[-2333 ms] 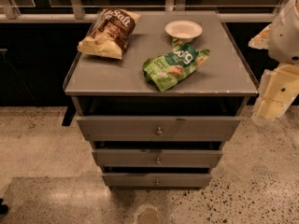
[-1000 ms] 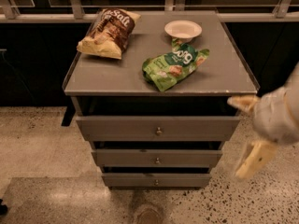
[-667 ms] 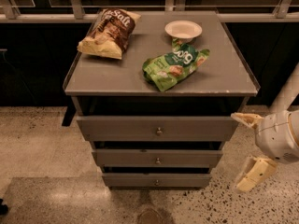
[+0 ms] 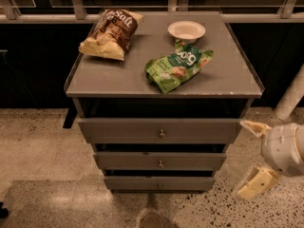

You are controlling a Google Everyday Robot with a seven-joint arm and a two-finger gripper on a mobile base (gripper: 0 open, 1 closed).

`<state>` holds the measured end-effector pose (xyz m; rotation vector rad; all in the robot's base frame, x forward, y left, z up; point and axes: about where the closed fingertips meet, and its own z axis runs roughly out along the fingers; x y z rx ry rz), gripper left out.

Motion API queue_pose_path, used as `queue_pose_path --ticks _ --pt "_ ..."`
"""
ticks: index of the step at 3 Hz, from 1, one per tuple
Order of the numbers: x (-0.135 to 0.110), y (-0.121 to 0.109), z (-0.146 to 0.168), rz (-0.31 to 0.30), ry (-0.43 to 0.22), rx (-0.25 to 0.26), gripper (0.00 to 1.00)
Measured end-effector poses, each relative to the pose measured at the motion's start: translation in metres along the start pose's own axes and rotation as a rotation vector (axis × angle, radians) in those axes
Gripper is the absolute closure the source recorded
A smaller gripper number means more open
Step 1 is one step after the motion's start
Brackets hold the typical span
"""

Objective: Open middle drawer

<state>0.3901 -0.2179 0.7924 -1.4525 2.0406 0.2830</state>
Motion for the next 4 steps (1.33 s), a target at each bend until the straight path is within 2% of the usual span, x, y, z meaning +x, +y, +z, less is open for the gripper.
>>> queue_pose_path --ticks 1,2,3,4 --pt "0.058 0.032 0.037 0.186 0.008 0.05 0.0" --pt "0.106 0.043 0.075 0.302 -0.007 0.112 0.0" --pt "0.113 0.024 0.075 0.307 -0.003 0.191 0.0" --pt "0.113 0.024 0.075 0.307 -0.003 0.191 0.19"
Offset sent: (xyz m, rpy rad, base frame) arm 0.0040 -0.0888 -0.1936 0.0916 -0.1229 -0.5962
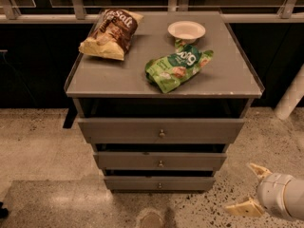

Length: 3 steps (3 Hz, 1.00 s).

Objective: Open middle drawer

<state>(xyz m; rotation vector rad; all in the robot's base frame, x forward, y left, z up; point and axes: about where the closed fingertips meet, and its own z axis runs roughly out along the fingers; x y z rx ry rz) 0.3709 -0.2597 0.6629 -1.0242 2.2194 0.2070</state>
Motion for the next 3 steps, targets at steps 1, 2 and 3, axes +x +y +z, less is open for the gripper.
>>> queue_pose_path --ticks 1,2,3 --pt "0.0 0.0 0.0 0.0 0.0 0.0 0.42" --pt "0.0 0.0 0.0 0.0 0.0 0.0 0.65" --pt "0.0002 -0.0004 0.0014 0.003 -0.003 -0.003 0.89"
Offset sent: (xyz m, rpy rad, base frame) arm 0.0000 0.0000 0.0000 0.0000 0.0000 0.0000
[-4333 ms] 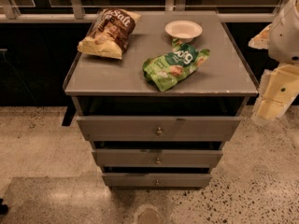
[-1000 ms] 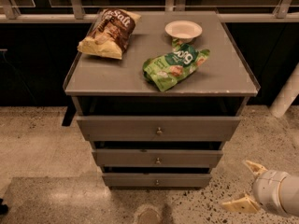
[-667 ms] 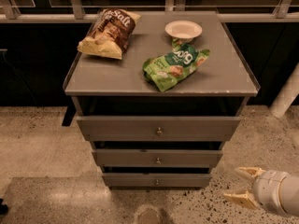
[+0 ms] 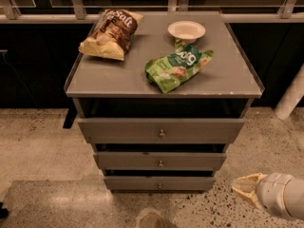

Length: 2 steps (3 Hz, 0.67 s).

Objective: Open middle drawer

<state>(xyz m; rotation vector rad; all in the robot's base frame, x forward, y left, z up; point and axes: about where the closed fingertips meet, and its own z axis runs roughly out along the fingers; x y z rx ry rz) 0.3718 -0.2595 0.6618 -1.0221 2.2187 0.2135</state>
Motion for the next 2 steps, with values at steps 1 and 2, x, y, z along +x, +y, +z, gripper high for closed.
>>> queue_pose_path --ticks 1,2 --pt "0.012 -0.012 0.019 0.006 -0.043 0.016 1.0" --pt "0.024 -0.038 0.065 -0.012 -0.116 0.049 1.0"
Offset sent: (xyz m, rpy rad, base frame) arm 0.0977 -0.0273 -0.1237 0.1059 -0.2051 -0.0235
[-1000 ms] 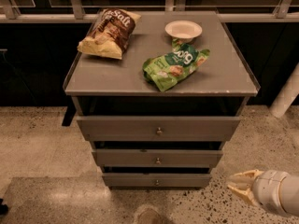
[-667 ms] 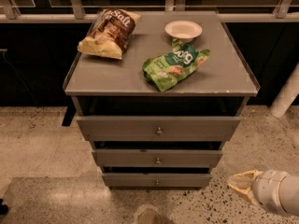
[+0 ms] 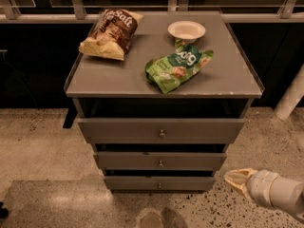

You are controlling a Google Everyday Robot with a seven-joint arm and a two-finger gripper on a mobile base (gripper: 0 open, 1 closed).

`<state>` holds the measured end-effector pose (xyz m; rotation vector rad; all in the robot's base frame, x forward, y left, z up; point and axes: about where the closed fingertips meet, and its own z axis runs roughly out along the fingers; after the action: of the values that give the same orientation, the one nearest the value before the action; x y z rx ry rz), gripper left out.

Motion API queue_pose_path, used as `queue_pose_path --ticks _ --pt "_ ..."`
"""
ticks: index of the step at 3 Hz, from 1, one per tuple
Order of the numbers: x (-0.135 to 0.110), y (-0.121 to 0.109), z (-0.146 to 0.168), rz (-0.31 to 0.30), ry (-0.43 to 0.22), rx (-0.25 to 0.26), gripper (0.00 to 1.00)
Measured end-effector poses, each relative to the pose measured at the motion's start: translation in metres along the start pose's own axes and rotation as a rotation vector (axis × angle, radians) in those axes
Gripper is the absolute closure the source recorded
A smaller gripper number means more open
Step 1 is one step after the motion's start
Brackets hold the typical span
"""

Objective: Open middle drawer

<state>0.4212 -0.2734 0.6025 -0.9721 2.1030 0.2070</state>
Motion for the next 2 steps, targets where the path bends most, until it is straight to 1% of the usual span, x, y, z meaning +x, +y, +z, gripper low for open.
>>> queue_pose_path --ticks 1,2 --pt "0.0226 -0.0241 0.0626 0.009 -0.064 0.016 1.0" --pt "0.0218 -0.0245 0.0621 0.007 -0.064 0.017 1.0"
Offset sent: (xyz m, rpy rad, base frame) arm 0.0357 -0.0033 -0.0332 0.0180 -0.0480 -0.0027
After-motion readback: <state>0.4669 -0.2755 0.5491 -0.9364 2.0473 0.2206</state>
